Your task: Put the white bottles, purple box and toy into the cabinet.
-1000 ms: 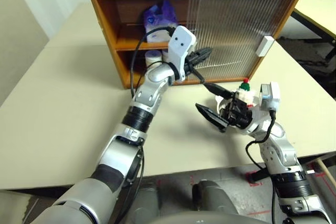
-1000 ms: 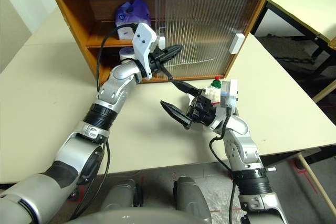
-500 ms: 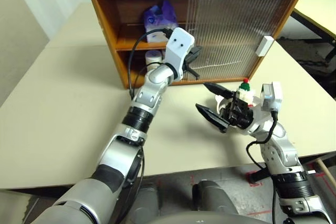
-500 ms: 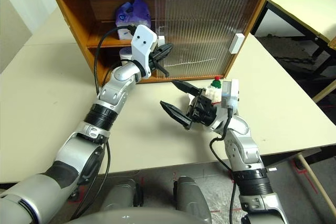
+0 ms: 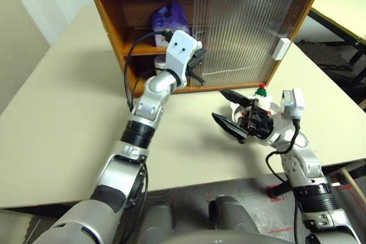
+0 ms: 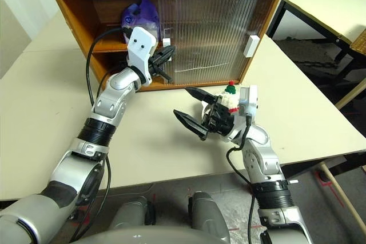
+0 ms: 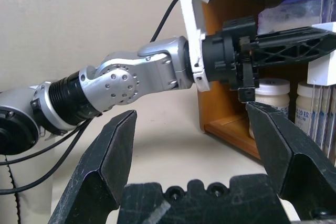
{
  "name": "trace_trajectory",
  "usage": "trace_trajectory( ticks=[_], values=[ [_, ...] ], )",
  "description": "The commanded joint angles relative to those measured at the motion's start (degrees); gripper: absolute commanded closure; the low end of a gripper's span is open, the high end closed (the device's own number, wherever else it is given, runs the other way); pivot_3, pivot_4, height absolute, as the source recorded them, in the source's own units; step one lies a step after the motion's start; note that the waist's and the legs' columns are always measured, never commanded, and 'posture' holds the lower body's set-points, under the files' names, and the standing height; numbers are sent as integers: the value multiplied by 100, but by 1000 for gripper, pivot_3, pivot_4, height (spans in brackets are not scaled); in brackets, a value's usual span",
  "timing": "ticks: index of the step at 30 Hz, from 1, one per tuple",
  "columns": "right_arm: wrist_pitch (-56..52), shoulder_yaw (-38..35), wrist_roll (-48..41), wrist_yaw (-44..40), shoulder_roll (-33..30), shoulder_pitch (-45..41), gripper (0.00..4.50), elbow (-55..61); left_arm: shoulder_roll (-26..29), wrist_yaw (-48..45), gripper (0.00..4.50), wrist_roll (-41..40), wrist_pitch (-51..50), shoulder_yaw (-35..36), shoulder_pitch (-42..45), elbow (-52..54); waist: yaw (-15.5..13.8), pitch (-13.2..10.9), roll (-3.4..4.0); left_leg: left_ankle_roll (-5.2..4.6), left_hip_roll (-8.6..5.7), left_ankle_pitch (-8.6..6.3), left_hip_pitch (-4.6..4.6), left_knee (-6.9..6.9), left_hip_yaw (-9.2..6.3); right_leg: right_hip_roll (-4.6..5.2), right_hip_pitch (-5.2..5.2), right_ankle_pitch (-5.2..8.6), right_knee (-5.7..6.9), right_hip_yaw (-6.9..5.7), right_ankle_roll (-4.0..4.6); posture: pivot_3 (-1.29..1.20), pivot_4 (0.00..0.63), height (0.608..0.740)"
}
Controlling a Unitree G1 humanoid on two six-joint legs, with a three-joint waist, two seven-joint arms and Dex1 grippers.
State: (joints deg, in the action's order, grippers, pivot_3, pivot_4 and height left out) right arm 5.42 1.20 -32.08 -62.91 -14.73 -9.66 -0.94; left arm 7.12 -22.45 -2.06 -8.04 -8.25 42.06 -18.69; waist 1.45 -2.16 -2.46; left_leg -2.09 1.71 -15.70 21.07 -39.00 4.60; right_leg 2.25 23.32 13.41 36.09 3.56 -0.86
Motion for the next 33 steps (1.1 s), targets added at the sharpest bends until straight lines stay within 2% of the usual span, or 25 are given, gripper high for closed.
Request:
trace_trajectory(
  ticks=[1,8,11,19,25,30,33],
  values=[
    [119,-78,-30,-103,11,-50,0,-191,175,242,4461,92,-150,226,-164,84,5,0,0,0,0,0,-1,0,-1,-3,0,-1,0,2,2,56,0,740],
    [136,-133,-53,-176,-21,-129,0,-302,367,290,4461,37,-241,371,-342,291,58,0,1,2,0,-1,-33,0,-1,-20,-6,-6,24,25,13,63,0,740],
    [117,-120,-39,-208,-16,-121,0,-313,350,34,4461,-95,-80,283,-444,565,55,0,0,4,-1,-2,-52,0,-1,-22,-13,-8,38,29,18,67,0,740],
    [121,-110,-30,-251,-9,-129,0,-342,26,-715,4461,-405,78,-111,-650,1097,10,0,0,4,-2,-2,-57,0,-1,-26,-14,0,49,33,27,57,0,740],
    [125,-113,-16,-240,-16,-75,0,-297,-288,-572,4461,-184,499,-158,-235,281,17,0,0,2,-10,-1,-50,0,1,-33,-11,26,43,68,1,45,0,740],
    [132,-95,3,-179,15,-6,0,-214,-356,-394,4461,-85,859,-60,312,-602,31,0,0,0,-12,0,-42,0,2,-33,-8,34,32,76,-12,33,0,740],
    [121,-78,8,-146,19,10,0,-166,-363,-501,4461,-58,919,-148,331,-711,41,0,0,3,-12,-1,-40,0,3,-33,-7,36,31,78,-16,33,0,740]
  ],
)
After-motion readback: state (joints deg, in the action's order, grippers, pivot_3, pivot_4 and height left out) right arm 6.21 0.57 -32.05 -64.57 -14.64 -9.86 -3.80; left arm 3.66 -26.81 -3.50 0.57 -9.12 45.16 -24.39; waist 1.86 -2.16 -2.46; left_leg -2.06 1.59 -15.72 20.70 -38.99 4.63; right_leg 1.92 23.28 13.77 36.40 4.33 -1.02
